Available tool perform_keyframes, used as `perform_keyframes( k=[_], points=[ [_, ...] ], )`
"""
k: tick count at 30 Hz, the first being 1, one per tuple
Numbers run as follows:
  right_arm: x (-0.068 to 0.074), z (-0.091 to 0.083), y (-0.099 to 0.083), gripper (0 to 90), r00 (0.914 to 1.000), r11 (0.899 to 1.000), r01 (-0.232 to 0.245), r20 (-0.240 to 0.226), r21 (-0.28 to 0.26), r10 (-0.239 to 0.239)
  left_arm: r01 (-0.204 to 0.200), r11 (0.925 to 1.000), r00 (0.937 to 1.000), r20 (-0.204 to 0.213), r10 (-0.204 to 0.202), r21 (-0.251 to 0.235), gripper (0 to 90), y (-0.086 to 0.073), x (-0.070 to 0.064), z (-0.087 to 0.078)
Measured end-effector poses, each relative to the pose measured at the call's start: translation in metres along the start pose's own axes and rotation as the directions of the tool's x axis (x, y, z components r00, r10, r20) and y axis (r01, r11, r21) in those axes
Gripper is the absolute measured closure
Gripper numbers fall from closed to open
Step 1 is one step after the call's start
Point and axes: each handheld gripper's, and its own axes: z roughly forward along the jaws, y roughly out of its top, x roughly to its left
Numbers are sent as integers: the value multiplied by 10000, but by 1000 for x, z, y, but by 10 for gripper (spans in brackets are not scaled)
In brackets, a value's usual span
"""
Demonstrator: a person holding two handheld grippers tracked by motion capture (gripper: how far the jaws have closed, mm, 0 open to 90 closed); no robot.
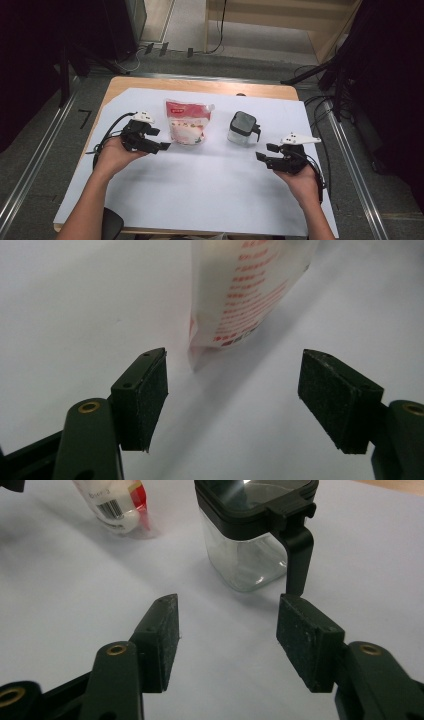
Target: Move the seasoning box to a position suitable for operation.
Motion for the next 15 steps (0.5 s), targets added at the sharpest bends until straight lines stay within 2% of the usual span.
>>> perform_keyframes(
  k=[3, 6, 8, 15],
  points=[
    [1, 2, 0, 421, 10000, 9999, -31, -54, 130, 32, -33, 9998, 9997, 235, 38, -218, 294, 1, -2, -1],
    [2, 5, -1, 415, 9999, 9996, -12, -124, 295, 16, -69, 9998, 9998, 199, 72, -163, 292, 1, -2, -3],
    [1, 6, -2, 411, 10000, 9994, -27, -42, 341, 28, 44, 9998, 9996, 265, -39, -169, 285, 0, -1, -3],
    [-4, 3, -3, 400, 9995, 9995, -80, 314, 295, 71, 19, 9998, 9995, 301, -13, -203, 282, 0, -1, -4]
  ],
)
